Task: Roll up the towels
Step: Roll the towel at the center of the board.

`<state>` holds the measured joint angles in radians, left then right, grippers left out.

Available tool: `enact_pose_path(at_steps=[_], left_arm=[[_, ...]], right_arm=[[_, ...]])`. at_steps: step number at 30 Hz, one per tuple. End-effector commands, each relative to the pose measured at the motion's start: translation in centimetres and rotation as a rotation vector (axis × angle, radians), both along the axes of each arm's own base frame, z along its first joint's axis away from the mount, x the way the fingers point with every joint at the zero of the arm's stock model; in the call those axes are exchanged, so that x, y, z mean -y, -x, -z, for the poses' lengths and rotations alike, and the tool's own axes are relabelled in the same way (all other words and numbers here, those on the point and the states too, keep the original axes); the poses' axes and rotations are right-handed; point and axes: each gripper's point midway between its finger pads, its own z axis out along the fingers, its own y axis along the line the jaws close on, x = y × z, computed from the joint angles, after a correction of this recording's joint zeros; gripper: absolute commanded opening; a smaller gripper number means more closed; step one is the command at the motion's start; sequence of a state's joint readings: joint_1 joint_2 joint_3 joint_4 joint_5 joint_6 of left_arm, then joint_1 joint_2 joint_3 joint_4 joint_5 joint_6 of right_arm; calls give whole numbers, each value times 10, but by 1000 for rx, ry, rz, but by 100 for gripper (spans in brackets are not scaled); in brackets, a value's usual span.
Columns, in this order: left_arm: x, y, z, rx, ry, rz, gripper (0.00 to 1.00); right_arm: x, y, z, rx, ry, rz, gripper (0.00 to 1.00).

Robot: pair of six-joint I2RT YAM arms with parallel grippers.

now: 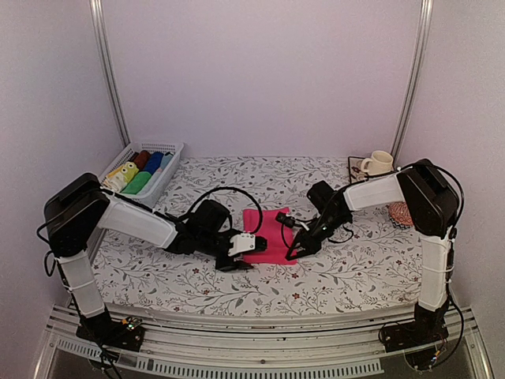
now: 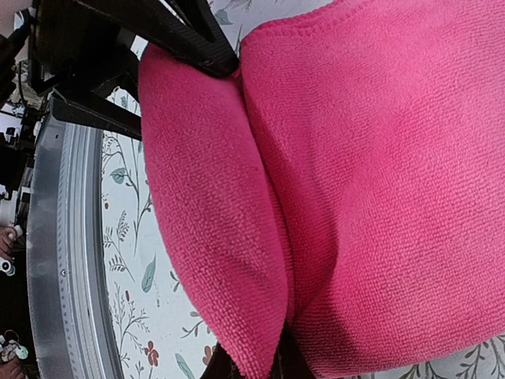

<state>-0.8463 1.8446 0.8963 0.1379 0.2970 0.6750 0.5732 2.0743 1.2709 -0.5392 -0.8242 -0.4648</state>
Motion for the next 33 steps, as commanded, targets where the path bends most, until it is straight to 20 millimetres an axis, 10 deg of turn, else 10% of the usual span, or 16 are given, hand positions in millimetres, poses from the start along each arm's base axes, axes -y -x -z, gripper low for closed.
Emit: enact_pose_path(at_steps=[1, 12, 33], left_arm=[[11, -1, -3, 18, 18, -1, 56], [13, 12, 2, -140, 41, 43, 11], [2, -8, 19, -568, 106, -22, 11]], right_arm=[[11, -10, 19, -5, 68, 36, 4], [14, -20, 16, 13, 75, 56, 8], [37, -52, -45, 491, 109, 55, 67]])
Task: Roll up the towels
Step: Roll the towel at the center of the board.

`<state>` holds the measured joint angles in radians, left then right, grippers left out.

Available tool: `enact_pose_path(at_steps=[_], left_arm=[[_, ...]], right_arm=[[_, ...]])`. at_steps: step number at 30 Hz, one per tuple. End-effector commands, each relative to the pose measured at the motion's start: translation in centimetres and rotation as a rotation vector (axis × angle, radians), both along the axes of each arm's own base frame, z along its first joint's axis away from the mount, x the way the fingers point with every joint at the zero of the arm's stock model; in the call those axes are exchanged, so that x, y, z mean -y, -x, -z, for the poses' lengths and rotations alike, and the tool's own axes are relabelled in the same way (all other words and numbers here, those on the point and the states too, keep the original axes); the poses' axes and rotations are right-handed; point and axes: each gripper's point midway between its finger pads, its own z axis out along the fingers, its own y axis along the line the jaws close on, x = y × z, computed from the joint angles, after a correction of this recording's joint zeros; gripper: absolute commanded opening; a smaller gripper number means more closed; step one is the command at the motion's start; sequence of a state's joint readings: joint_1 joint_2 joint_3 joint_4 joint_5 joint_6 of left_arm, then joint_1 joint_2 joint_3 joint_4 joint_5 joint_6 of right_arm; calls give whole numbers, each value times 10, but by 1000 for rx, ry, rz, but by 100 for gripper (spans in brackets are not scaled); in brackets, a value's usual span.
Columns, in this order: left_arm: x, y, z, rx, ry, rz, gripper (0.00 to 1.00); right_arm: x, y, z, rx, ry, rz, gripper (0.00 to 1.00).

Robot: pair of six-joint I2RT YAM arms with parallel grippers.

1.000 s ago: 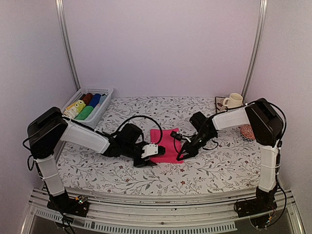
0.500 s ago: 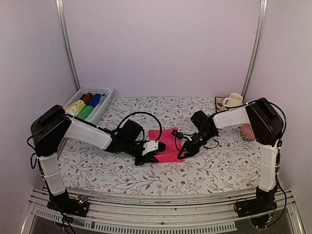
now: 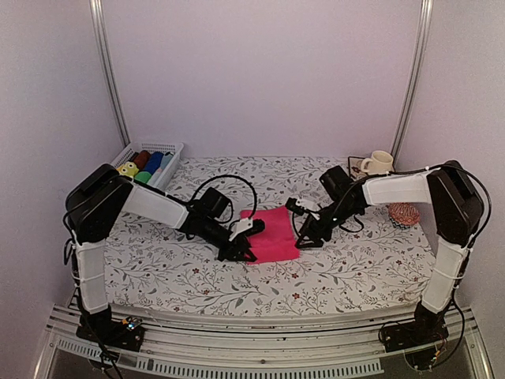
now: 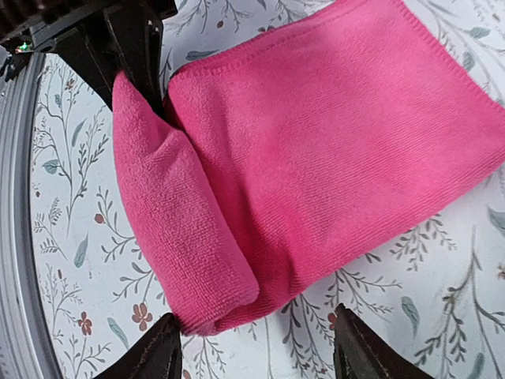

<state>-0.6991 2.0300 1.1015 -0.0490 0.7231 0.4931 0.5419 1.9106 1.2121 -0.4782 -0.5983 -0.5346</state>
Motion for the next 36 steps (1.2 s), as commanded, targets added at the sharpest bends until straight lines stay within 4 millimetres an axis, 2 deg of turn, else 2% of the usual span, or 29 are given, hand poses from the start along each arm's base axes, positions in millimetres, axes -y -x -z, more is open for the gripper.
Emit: enact_pose_path(at_steps=[1, 3, 7, 11, 17, 23, 36], left_arm=[[-3, 1, 12, -94, -36, -8, 11], [-3, -2, 17, -109, -44, -17, 10], [-3, -9, 25, -166, -69, -39, 11], [-3, -16, 28, -213, -80, -56, 10], [-8, -26, 24, -270, -62, -86, 9], [-13, -33, 30, -337, -73, -123, 8], [-12, -40, 36, -397, -79, -142, 8]], right_arm=[[12, -15, -20, 223, 28, -8, 67], [12, -11, -27, 309, 19, -48, 68], [2, 9, -34, 546, 4, -182, 78], [-13, 16, -37, 676, -18, -265, 79], [-27, 23, -18, 800, 28, -364, 79], [-34, 29, -3, 868, 59, -418, 77], [-39, 13, 8, 931, 118, -399, 57]])
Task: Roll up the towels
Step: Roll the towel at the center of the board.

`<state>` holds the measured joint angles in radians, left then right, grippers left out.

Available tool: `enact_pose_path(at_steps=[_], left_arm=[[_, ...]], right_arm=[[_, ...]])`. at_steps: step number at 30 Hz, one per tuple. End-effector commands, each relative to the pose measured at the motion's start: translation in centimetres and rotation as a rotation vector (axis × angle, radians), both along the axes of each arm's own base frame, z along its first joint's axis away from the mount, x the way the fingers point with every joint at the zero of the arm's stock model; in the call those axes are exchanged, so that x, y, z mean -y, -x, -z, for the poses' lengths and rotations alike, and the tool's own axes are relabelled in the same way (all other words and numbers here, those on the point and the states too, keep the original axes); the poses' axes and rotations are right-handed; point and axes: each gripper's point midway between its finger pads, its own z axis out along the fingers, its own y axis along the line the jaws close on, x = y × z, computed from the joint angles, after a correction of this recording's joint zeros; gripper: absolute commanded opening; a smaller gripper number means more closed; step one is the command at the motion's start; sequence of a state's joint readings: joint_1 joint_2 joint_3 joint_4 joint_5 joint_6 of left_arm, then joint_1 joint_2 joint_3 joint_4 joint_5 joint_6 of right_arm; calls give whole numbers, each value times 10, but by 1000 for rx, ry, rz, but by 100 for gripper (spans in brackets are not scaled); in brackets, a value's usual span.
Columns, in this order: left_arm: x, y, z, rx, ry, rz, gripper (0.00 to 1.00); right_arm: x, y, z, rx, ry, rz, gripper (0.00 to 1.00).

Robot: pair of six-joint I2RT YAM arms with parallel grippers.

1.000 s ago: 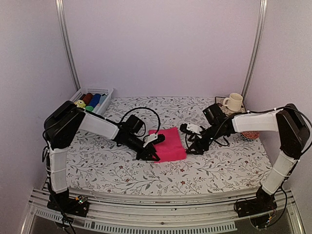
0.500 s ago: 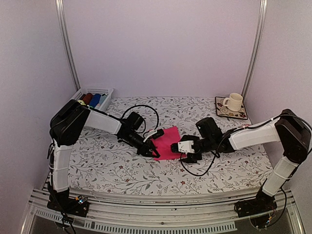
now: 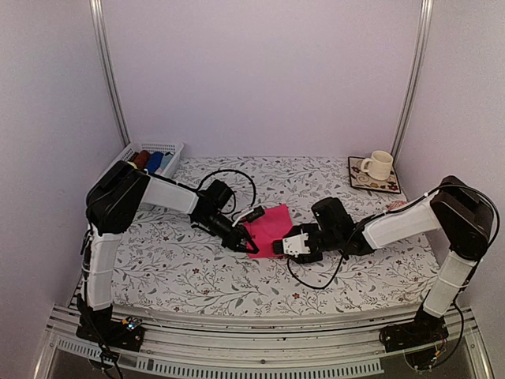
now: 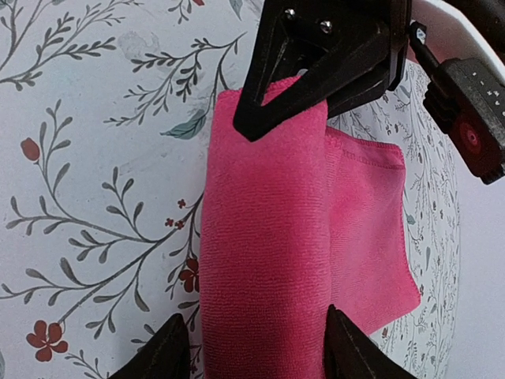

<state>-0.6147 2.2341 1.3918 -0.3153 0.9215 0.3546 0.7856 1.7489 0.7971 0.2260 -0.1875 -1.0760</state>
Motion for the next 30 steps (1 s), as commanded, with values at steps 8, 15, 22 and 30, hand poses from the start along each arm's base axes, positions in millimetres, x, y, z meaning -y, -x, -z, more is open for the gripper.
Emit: enact_pose_path(at_steps=[8, 15, 22, 30], left_arm=[[-22, -15, 28, -58, -85, -77, 9], [-26, -17, 25, -35, -98, -89, 20], [-35, -17, 11, 64, -109, -104, 67], [-48, -25, -15, 277, -131, -143, 96]], right_arm=[[-4, -4, 12, 6, 13, 14, 29], [-6, 1, 19, -95, 21, 36, 10], [-8, 12, 29, -262, 43, 66, 6], [-13, 19, 18, -449, 15, 98, 5]])
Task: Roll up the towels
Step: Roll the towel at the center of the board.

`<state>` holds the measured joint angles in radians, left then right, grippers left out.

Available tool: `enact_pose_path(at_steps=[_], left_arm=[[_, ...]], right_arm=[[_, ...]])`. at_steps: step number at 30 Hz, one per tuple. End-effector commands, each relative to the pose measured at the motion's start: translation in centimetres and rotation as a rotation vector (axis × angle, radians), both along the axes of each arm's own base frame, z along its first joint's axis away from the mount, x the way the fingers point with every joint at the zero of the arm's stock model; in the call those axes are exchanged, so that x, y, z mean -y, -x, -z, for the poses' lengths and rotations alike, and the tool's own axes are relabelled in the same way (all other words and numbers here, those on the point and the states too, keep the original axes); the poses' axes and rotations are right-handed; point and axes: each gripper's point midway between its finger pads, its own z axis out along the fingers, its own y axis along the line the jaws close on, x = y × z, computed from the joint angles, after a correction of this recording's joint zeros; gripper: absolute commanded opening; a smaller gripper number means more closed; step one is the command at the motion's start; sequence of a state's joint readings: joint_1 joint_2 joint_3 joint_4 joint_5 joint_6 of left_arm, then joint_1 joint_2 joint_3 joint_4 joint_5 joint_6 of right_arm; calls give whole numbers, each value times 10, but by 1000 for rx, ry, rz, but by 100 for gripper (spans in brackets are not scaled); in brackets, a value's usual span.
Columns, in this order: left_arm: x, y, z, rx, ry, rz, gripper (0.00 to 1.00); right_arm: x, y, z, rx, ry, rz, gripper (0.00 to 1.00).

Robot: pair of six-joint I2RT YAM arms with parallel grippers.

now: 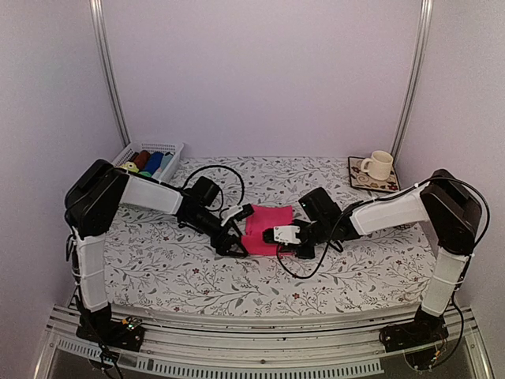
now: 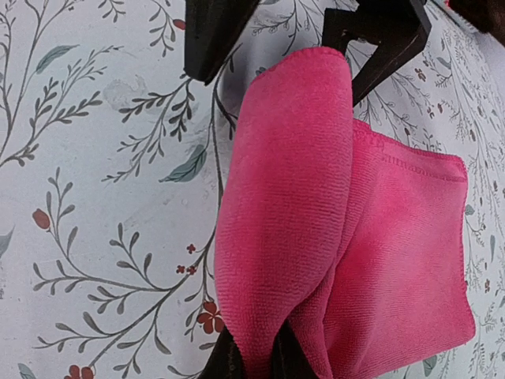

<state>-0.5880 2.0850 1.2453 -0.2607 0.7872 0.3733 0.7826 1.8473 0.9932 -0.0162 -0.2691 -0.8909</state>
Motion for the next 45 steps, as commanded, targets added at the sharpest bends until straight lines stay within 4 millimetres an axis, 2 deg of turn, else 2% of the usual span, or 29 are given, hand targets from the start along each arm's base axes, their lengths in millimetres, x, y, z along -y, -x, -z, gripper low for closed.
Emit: enact_pose_path(at_steps=[1, 5, 9, 12, 18, 19, 24, 30, 35, 40, 43, 45], left_arm=[[-21, -21, -3, 169, -77, -79, 97], [-23, -25, -24, 280, -57, -110, 97], [-22, -27, -33, 352, -66, -113, 97], [-19, -21, -35, 414, -71, -92, 97], [-9, -1, -36, 593, -84, -3, 97], [-6, 2, -35, 627, -88, 22, 97], [8, 12, -36, 768, -94, 100, 96], [22, 7, -45, 886, -110, 90, 90], [19, -4, -58, 1001, -139, 23, 86], [19, -4, -64, 1062, -141, 36, 81], [21, 4, -69, 1087, -90, 64, 79], [31, 12, -67, 1084, -58, 138, 79]], right_arm=[[5, 20, 8, -210, 0, 29, 5], [6, 19, 3, -318, -26, 59, 5], [9, 16, 1, -425, -47, 91, 5], [13, 12, 3, -498, -46, 130, 5], [23, 11, 21, -656, -27, 220, 5], [19, 4, 14, -660, -48, 220, 5], [17, -10, 8, -723, -88, 224, 5], [20, -27, 12, -781, -98, 259, 5], [18, -28, 18, -824, -87, 270, 5], [18, -29, 22, -827, -80, 271, 5], [17, -29, 23, -833, -82, 271, 5], [16, -29, 23, -837, -82, 271, 5]])
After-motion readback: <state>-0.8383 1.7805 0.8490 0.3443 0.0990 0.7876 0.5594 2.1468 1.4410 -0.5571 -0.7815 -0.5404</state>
